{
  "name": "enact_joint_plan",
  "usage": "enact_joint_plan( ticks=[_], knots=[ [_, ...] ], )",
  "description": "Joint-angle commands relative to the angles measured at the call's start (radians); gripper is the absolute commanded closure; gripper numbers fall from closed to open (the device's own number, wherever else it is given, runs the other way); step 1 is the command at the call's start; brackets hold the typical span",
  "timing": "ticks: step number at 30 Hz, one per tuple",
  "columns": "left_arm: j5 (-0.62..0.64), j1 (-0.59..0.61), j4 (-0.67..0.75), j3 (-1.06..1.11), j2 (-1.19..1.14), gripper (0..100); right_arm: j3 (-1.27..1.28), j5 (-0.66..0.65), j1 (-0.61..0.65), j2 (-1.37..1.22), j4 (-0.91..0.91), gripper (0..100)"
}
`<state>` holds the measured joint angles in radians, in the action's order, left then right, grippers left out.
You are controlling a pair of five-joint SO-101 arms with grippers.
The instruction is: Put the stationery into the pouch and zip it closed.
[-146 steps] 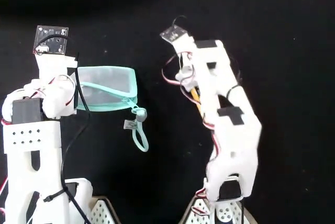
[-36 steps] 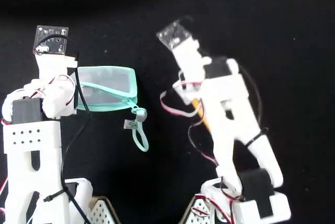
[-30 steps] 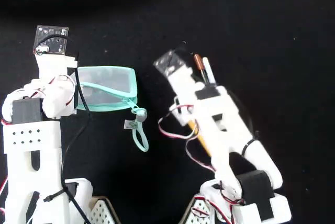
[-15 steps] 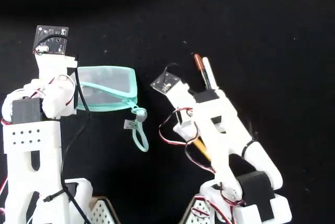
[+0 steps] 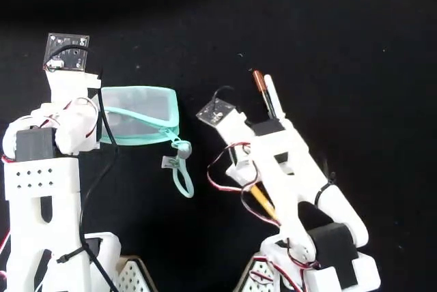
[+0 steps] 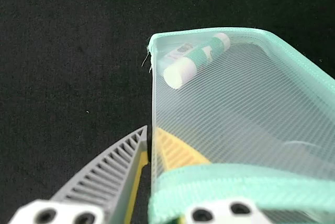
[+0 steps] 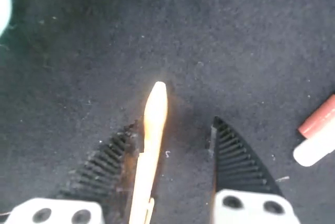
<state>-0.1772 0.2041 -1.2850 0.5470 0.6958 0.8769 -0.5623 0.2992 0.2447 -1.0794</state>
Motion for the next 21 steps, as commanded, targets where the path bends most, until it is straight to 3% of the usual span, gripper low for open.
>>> enact_joint_plan(
  ticks=[1, 5, 11, 15, 21],
  knots=[
    [-0.006, 0.005, 0.011, 0.002, -0.009, 97, -0.001, 0.002, 0.072, -0.005, -0.002, 79.7],
    [-0.006, 0.005, 0.011, 0.002, -0.009, 97, -0.021, 0.003, 0.098, -0.113, 0.043, 79.7],
    [-0.006, 0.005, 0.011, 0.002, -0.009, 97, -0.077, 0.002, 0.034, -0.22, 0.08, 80.5],
    [-0.006, 0.005, 0.011, 0.002, -0.009, 97, -0.088, -0.006, 0.0, -0.223, 0.08, 97.6],
    [-0.006, 0.005, 0.011, 0.002, -0.009, 97, -0.09, -0.003, 0.005, -0.179, 0.071, 98.6]
  ],
)
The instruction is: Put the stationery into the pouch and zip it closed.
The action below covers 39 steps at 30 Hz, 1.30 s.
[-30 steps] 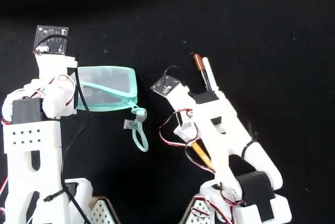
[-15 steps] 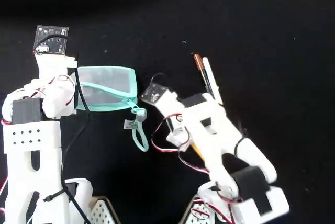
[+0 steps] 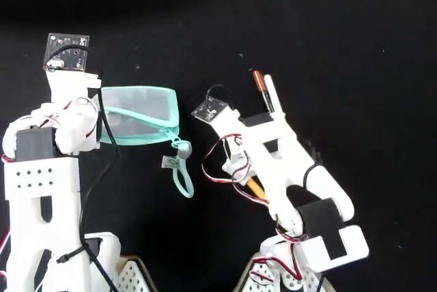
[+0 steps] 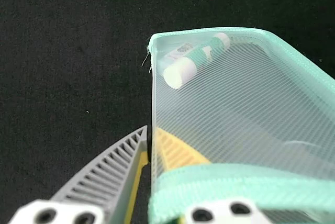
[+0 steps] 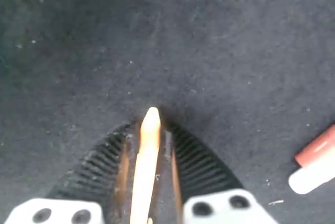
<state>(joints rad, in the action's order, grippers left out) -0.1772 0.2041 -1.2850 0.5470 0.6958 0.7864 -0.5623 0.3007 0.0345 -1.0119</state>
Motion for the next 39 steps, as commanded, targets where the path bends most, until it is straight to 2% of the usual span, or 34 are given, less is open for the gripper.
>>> enact_joint_plan(
  ticks=[1, 4, 8, 13, 17, 22, 28, 33, 39],
  knots=[
    [-0.006, 0.005, 0.011, 0.002, -0.009, 97, 0.004, 0.0, 0.003, 0.073, -0.002, 98.6],
    [-0.006, 0.005, 0.011, 0.002, -0.009, 97, 0.005, 0.002, 0.003, 0.266, -0.094, 98.6],
    [-0.006, -0.001, 0.011, 0.004, -0.009, 97, 0.004, 0.002, 0.003, 0.648, -0.192, 98.6],
    [-0.006, -0.001, 0.011, 0.004, -0.009, 97, -0.001, 0.003, 0.02, 1.099, -0.19, 98.6],
    [-0.002, -0.002, 0.011, 0.004, -0.009, 97, 0.008, 0.04, 0.137, 1.319, -0.138, 98.6],
    [-0.002, -0.002, 0.011, 0.004, -0.009, 97, 0.01, 0.176, 0.319, 1.394, 0.084, 98.6],
    [-0.002, -0.001, 0.011, 0.004, -0.009, 97, 0.082, 0.184, 0.493, 1.394, 0.506, 98.6],
    [-0.002, -0.001, 0.011, 0.004, -0.009, 97, 0.188, 0.184, 0.626, 1.392, 0.717, 98.6],
    [-0.002, -0.001, 0.011, 0.004, -0.009, 97, 0.38, 0.183, 0.646, 1.392, 0.948, 98.6]
  ],
)
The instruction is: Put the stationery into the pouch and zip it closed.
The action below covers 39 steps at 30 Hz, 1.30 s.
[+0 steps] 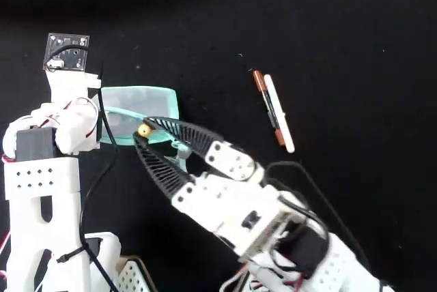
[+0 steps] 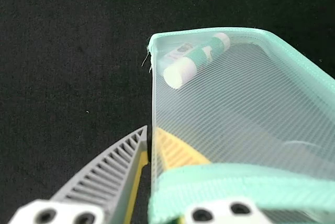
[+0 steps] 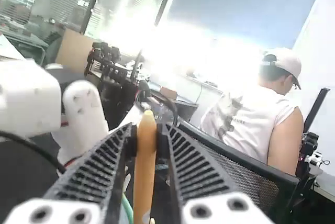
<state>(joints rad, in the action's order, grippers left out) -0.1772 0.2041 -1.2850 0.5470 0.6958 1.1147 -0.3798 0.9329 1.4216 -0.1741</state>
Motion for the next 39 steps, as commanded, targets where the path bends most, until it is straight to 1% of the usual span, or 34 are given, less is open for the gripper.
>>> enact_joint_plan(
  ticks=[1, 4, 10, 15, 20, 23, 26, 29, 35, 39],
  knots=[
    [-0.003, -0.001, 0.011, 0.004, -0.009, 97, 0.071, 0.0, 0.014, 0.005, 0.137, 98.6],
    [-0.003, -0.001, 0.011, 0.004, -0.009, 97, 0.099, 0.0, 0.014, 0.005, 0.175, 98.6],
    [-0.002, -0.001, 0.011, 0.004, -0.009, 97, 0.133, 0.0, 0.014, -0.004, 0.173, 98.6],
    [-0.003, -0.001, 0.011, 0.004, -0.009, 97, 0.243, -0.002, 0.008, -0.108, 0.186, 98.6],
    [-0.003, -0.001, 0.011, 0.004, -0.009, 97, 0.259, -0.002, -0.078, -0.255, 0.338, 98.6],
    [-0.003, 0.002, 0.011, 0.004, -0.009, 97, 0.202, -0.002, -0.103, -0.346, 0.339, 98.6],
    [-0.005, 0.002, 0.011, 0.004, -0.009, 97, 0.12, 0.0, -0.094, -0.438, 0.247, 98.6],
    [-0.005, 0.002, 0.011, 0.004, -0.009, 97, 0.005, 0.003, -0.066, -0.513, 0.094, 97.5],
    [-0.006, 0.004, 0.011, 0.004, -0.009, 97, -0.236, 0.008, -0.034, -0.568, -0.253, 81.3],
    [-0.006, 0.004, 0.011, 0.004, -0.009, 97, -0.344, 0.009, -0.031, -0.567, -0.399, 81.3]
  ],
)
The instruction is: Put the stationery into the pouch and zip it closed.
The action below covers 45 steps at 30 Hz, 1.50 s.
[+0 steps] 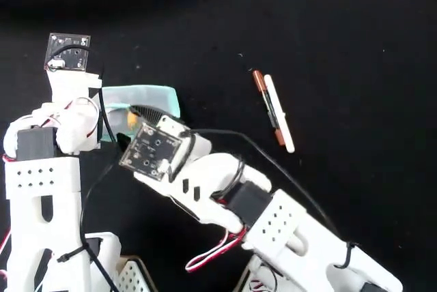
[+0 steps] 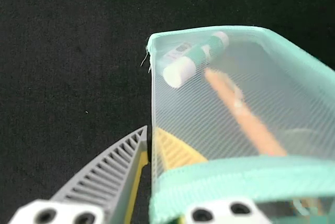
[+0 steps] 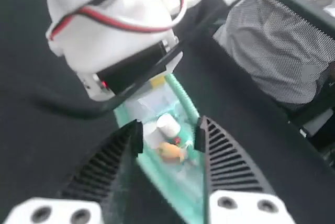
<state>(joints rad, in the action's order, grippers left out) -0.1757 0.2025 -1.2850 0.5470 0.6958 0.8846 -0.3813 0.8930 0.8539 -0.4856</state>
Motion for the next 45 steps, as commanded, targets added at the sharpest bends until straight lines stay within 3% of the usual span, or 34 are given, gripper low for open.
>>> enact_joint_plan(
  ticks=[1, 6, 9, 15, 19, 24, 29, 39, 45],
  knots=[
    [-0.008, 0.005, 0.011, 0.004, -0.009, 97, -0.139, 0.011, 0.011, 0.001, -0.114, 81.6],
    [-0.008, 0.005, 0.011, 0.004, -0.009, 97, -0.259, 0.011, -0.003, 0.059, -0.226, 81.7],
    [-0.008, 0.005, 0.011, 0.004, -0.009, 97, -0.277, 0.009, -0.08, 0.154, -0.262, 81.8],
    [-0.008, 0.005, 0.011, 0.004, -0.009, 97, -0.191, 0.035, -0.56, 0.217, -0.324, 81.8],
    [-0.008, 0.001, 0.011, 0.004, -0.009, 97, -0.028, 0.075, -0.72, 0.07, -0.249, 81.8],
    [-0.008, 0.001, 0.009, 0.004, -0.009, 97, 0.033, 0.08, -0.789, -0.288, -0.078, 81.8],
    [-0.008, 0.001, 0.008, 0.004, -0.009, 97, -0.12, 0.074, -0.842, -0.674, 0.078, 81.8],
    [-0.009, 0.001, 0.011, 0.004, -0.009, 97, -0.852, 0.074, -0.847, -1.191, -0.292, 81.8],
    [-0.009, 0.001, 0.011, 0.004, -0.009, 97, -1.167, 0.072, -0.841, -1.394, -0.442, 81.8]
  ],
)
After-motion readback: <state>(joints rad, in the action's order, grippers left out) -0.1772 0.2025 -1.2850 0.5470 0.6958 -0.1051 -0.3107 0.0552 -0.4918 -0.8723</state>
